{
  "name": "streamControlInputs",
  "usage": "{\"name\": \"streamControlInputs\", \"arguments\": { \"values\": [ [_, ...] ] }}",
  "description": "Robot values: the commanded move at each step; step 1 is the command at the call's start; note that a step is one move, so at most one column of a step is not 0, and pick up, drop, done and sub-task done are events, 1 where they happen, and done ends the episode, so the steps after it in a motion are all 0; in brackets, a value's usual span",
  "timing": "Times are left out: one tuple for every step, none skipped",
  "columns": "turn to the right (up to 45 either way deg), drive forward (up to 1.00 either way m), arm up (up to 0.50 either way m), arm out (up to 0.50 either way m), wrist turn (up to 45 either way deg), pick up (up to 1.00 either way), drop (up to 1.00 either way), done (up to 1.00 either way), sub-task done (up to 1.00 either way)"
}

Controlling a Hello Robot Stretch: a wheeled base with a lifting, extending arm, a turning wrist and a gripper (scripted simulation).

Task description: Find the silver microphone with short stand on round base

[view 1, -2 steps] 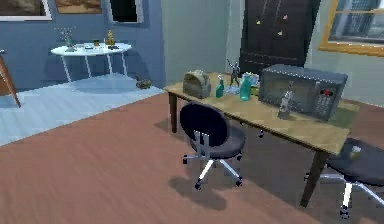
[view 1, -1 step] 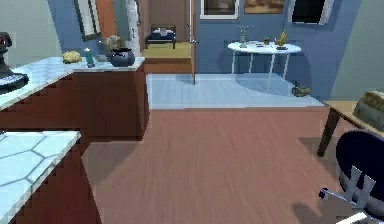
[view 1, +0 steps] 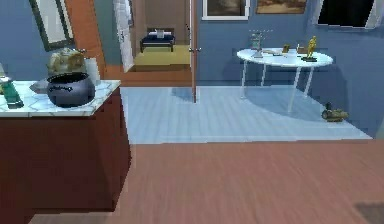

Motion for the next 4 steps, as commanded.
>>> {"name": "streamControlInputs", "arguments": {
  "values": [
    [-3.0, 0.00, 0.00, 0.00, 0.0, 0.00, 0.00, 0.00, 0.00],
    [0.0, 1.00, 0.00, 0.00, 0.0, 0.00, 0.00, 0.00, 0.00],
    [0.0, 1.00, 0.00, 0.00, 0.0, 0.00, 0.00, 0.00, 0.00],
    [-36.0, 0.00, 0.00, 0.00, 0.0, 0.00, 0.00, 0.00, 0.00]
  ]
}}
